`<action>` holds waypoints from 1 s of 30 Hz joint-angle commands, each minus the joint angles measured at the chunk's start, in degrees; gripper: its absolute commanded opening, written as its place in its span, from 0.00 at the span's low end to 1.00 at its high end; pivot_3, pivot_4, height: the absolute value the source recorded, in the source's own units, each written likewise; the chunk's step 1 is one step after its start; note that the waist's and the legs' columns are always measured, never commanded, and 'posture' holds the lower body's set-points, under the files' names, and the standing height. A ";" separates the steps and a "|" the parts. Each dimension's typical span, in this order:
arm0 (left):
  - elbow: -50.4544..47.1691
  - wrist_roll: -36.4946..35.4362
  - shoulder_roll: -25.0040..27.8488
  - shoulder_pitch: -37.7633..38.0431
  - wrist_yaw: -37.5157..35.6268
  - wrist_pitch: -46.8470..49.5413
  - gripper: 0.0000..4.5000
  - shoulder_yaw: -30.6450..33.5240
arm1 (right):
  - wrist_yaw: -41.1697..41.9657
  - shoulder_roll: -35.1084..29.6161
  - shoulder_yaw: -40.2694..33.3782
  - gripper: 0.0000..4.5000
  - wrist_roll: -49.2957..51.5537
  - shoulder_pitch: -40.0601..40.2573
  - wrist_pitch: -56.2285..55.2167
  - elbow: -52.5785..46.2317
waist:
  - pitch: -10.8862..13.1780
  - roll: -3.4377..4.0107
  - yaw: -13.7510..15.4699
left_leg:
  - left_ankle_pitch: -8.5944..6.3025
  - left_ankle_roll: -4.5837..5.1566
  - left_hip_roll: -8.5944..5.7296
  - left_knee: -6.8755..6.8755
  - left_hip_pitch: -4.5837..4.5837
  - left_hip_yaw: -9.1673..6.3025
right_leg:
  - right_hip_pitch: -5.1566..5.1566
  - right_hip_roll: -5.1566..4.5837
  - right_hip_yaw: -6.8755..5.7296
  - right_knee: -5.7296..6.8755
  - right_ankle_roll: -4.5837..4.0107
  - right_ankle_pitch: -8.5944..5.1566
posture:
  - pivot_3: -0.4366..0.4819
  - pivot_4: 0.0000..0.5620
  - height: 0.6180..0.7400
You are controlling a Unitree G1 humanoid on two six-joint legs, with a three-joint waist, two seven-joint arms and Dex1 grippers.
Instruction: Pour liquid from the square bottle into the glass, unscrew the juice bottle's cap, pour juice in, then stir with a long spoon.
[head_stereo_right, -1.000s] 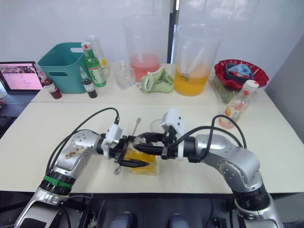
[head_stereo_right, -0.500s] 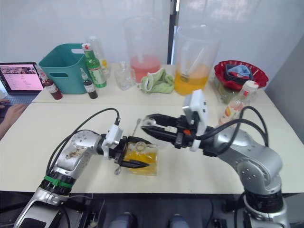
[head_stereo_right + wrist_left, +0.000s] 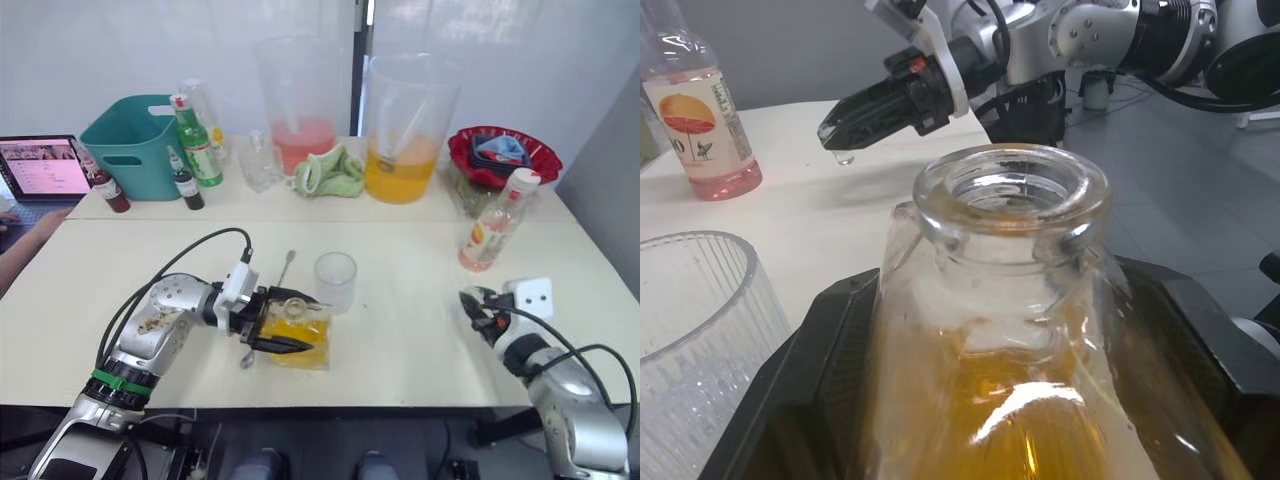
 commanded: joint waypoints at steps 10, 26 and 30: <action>-1.47 0.60 0.16 -0.11 0.92 1.22 0.66 -0.10 | -1.86 2.02 -0.46 0.24 -3.00 -0.33 -3.32 6.41 | -0.01 0.01 0.06 | 0.00 0.00 0.00 0.00 0.01 0.00 | 0.02 0.00 0.00 -0.01 0.00 0.00 | 0.48 0.27 1.00; -2.03 0.08 1.01 0.15 0.64 1.66 0.66 0.57 | -1.66 2.77 -3.61 0.99 -1.58 -0.72 -8.26 1.32 | 0.00 0.02 0.01 | 0.00 0.00 0.00 0.00 0.00 -0.01 | 0.01 0.00 0.00 0.00 0.00 0.00 | 0.48 0.27 1.00; -4.41 -2.41 3.50 0.33 0.81 4.50 0.66 3.23 | 0.27 2.37 -2.88 0.99 -0.04 0.85 -7.67 -4.76 | 0.01 0.03 -0.18 | 0.00 0.00 0.01 -0.01 -0.04 -0.01 | -0.03 0.01 0.00 0.01 0.00 0.00 | 0.48 0.27 1.00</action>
